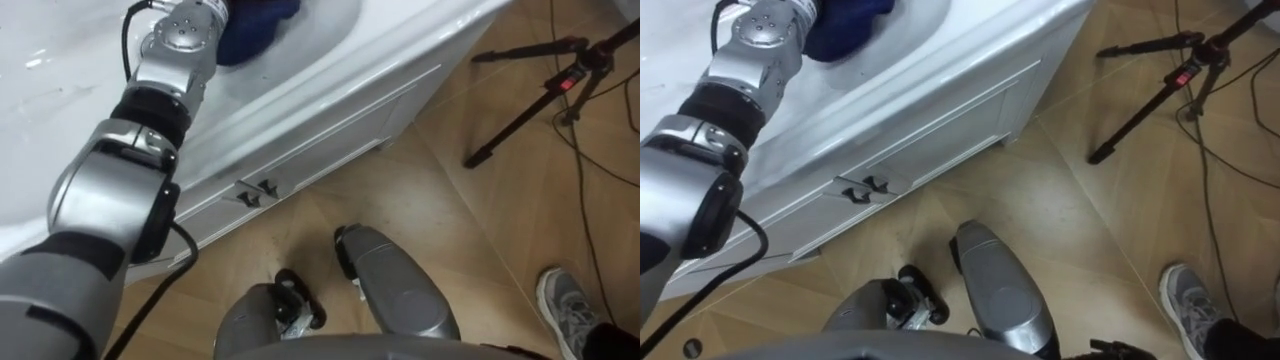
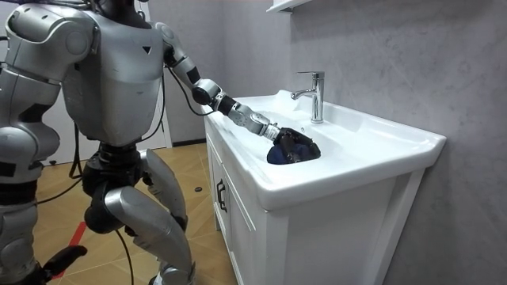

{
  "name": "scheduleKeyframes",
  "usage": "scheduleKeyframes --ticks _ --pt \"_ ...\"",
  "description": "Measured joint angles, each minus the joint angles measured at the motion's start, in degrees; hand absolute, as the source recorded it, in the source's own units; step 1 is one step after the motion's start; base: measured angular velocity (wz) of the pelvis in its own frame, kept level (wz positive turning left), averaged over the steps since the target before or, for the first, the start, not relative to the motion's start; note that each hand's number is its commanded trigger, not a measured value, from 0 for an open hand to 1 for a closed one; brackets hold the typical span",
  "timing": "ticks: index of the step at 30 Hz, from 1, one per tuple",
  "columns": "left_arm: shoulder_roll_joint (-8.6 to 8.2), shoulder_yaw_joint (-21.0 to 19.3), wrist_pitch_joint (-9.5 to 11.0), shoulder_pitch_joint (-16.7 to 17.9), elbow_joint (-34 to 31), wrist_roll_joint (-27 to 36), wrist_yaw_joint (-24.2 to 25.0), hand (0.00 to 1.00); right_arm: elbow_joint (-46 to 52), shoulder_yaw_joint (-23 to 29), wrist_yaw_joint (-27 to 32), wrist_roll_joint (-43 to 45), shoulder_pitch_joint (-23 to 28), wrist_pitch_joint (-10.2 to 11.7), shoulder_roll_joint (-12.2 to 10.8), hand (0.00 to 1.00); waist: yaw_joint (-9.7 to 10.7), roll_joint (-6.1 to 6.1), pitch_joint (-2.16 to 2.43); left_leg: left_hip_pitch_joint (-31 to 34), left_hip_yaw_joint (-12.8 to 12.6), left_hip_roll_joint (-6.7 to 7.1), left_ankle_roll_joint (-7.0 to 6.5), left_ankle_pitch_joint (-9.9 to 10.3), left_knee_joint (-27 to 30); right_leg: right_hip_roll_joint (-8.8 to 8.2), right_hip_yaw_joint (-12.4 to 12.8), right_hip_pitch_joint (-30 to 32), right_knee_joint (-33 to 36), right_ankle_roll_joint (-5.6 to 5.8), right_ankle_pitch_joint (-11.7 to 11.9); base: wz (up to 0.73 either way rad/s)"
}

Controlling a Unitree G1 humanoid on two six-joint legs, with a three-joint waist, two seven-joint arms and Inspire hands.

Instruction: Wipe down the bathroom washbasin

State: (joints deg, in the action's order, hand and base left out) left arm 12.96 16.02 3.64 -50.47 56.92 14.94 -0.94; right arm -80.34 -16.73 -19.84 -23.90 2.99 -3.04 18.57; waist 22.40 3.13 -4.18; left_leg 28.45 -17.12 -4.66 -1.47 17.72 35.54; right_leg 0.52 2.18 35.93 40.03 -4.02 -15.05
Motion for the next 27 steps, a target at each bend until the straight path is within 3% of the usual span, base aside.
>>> scheduleKeyframes --ticks 7,13,17,20,22,23,25,27 --pt "0.37 0.66 0.67 0.01 2.54 -4.47 0.06 1.00 -0.01 0.03 0.49 0.01 0.05 -0.32 0.12 0.00 -0.25 -0.31 -0.26 -1.35 -0.23 0.27 -0.06 0.06 -0.67 -0.04 0.61 -0.86 0.59 0.14 -0.39 -0.02" --pt "3.37 0.63 1.16 0.30 8.19 -9.48 0.62 1.00 -0.30 1.26 2.07 1.94 0.08 -1.90 0.28 0.00 -0.61 -0.56 -0.31 -1.72 -0.33 0.40 0.05 0.02 -0.52 -0.18 0.59 -0.87 1.51 -0.08 -0.89 0.00" --pt "6.27 -0.30 1.14 0.43 13.43 -15.50 0.26 1.00 -0.28 2.96 2.62 1.99 0.12 -2.01 0.27 0.00 -1.12 -1.07 -0.20 -2.60 -0.34 0.36 0.40 0.28 0.37 0.11 0.44 -1.86 1.77 -0.48 -1.16 -0.01" --pt "8.30 -3.11 1.28 1.78 15.19 -21.05 -0.44 1.00 -0.28 3.64 3.08 2.32 0.25 -2.11 0.42 0.00 -2.15 -1.23 -0.15 -2.81 -0.07 0.37 0.57 0.26 0.36 0.04 0.23 -2.07 1.82 -0.59 -1.22 0.00" --pt "9.90 -3.67 1.25 3.28 15.47 -25.32 -1.53 1.00 -0.28 4.52 3.64 2.35 0.40 -2.13 0.43 0.00 -2.83 -1.28 -0.03 -3.07 0.13 0.35 0.62 0.22 0.03 0.01 -0.05 -2.60 1.67 -0.66 -1.27 0.08" --pt "10.83 -4.14 0.93 4.47 16.10 -28.20 -2.28 1.00 -0.30 4.64 3.98 2.37 0.47 -2.13 0.44 0.00 -3.21 -1.23 0.27 -3.34 0.20 0.34 0.64 0.22 -0.09 0.02 -0.25 -2.95 1.52 -0.67 -1.32 0.06" --pt "11.50 -4.63 0.46 5.38 16.48 -30.22 -3.41 1.00 -0.62 4.64 4.60 2.38 0.61 -2.14 0.46 0.00 -4.03 -1.22 0.35 -3.95 0.55 0.38 0.65 0.22 -0.21 -0.11 -0.67 -3.78 1.26 -0.69 -1.33 0.10" --pt "12.28 -4.62 0.17 6.89 18.01 -31.53 -4.89 1.00 -0.73 5.30 5.44 2.49 0.71 -2.17 0.58 0.00 -5.03 -0.95 0.90 -5.11 0.97 0.37 0.70 0.19 -0.70 -0.08 -1.05 -5.39 0.38 -0.70 -1.29 0.07"
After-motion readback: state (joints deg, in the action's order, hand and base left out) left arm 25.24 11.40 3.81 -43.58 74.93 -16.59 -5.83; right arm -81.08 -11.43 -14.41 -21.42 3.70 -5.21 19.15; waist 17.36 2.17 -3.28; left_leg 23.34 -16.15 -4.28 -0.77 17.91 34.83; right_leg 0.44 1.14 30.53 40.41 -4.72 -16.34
